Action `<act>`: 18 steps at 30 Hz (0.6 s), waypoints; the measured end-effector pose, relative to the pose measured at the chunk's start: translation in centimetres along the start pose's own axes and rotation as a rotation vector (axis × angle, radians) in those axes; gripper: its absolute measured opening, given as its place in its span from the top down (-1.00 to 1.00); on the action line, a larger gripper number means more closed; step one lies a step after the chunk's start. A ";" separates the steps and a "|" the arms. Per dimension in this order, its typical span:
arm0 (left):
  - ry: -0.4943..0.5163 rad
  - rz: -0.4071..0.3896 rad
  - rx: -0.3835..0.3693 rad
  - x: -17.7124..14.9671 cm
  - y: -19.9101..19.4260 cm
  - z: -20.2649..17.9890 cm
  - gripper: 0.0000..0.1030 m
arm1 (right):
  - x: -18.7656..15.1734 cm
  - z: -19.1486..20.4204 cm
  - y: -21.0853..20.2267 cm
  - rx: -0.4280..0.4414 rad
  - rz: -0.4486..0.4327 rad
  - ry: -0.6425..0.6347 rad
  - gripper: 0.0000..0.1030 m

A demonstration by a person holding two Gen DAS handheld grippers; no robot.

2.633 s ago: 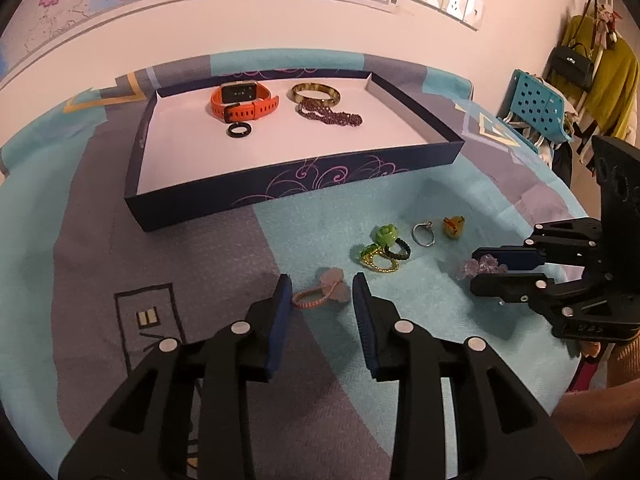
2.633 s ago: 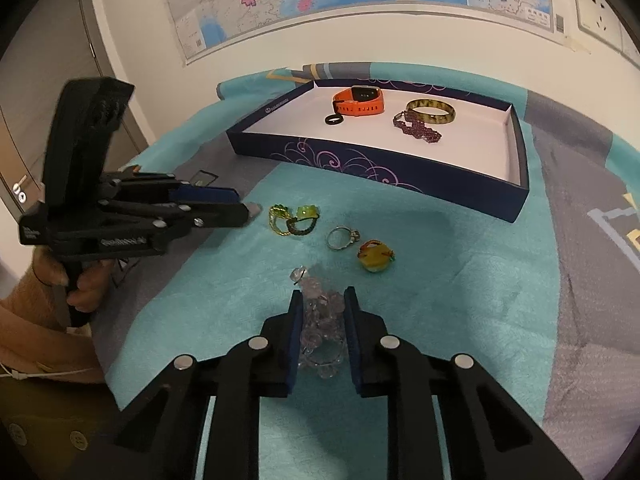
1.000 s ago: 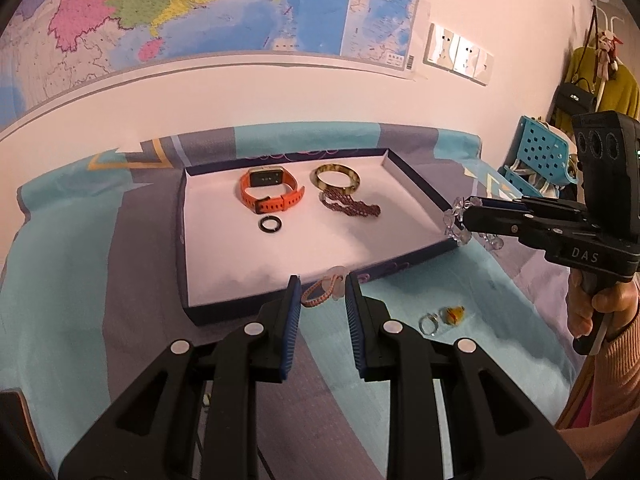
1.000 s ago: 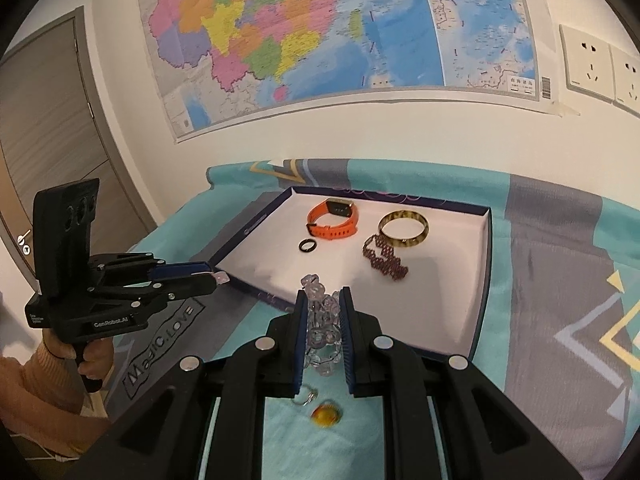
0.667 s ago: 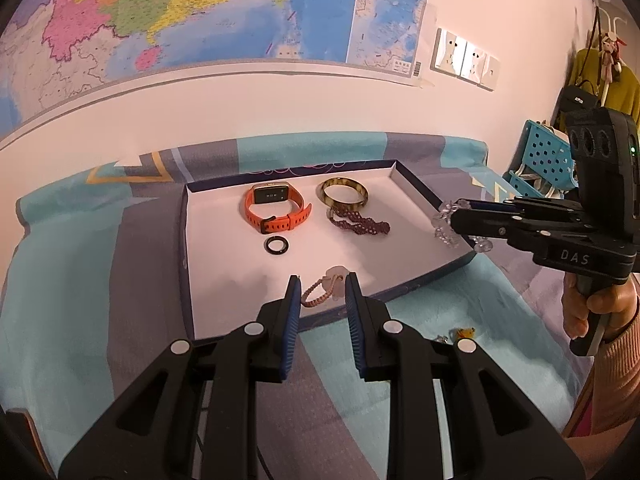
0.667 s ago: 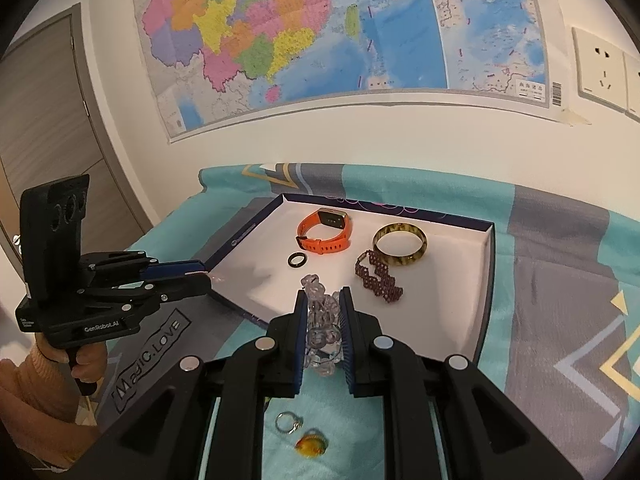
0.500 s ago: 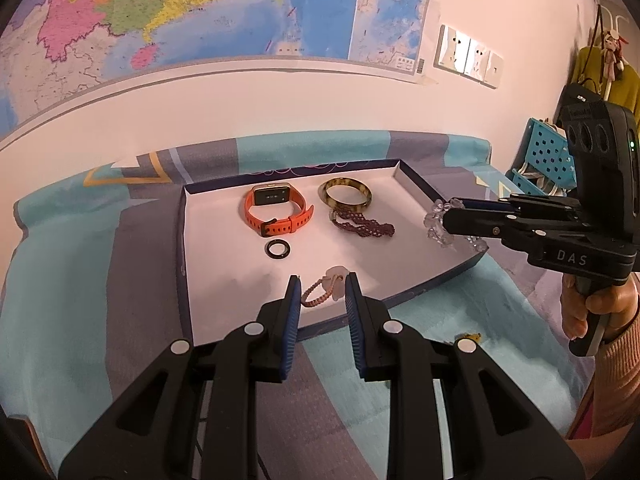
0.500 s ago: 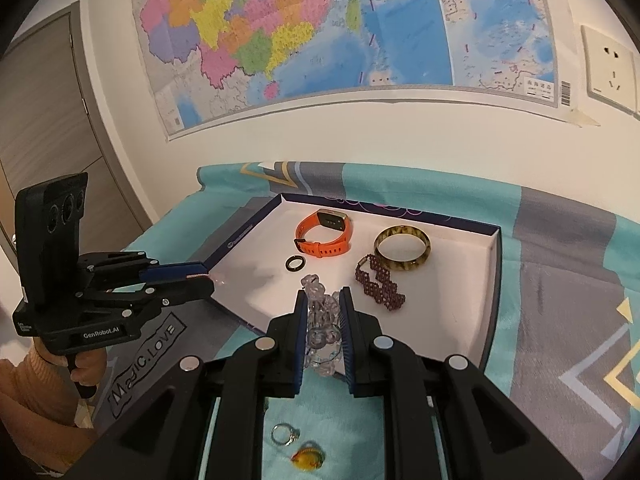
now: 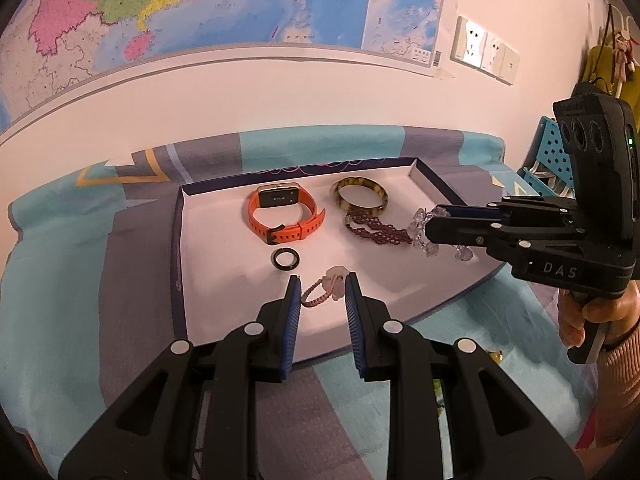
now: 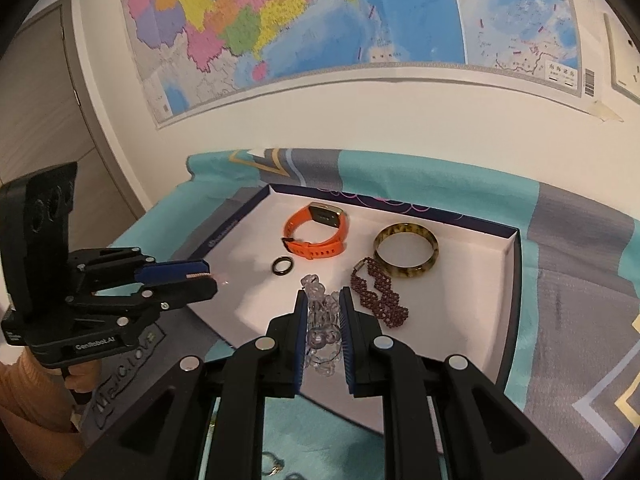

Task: Organize jewelry
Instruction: 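Carry the bracelet with the right tool into the box while the left tool carries the hair tie, both open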

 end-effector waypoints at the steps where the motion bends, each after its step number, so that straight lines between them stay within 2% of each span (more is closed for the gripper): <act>1: -0.002 0.002 0.000 0.0 0.2 0.1 0.56 | 0.0 -0.1 0.3 0.000 0.004 0.003 0.73; 18: -0.026 0.057 0.023 -0.1 3.3 1.0 0.56 | -0.3 -1.0 3.9 -0.019 0.073 0.008 0.73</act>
Point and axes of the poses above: each gripper's, at about its wrist camera, not at the fingertips, and y roughly the way its jaws point, z to its left, x to its top, the point moved 6 cm from there along y, roughly the way its jaws point, and after that the axes turned 3 degrees about -z, right-handed, at the moved point
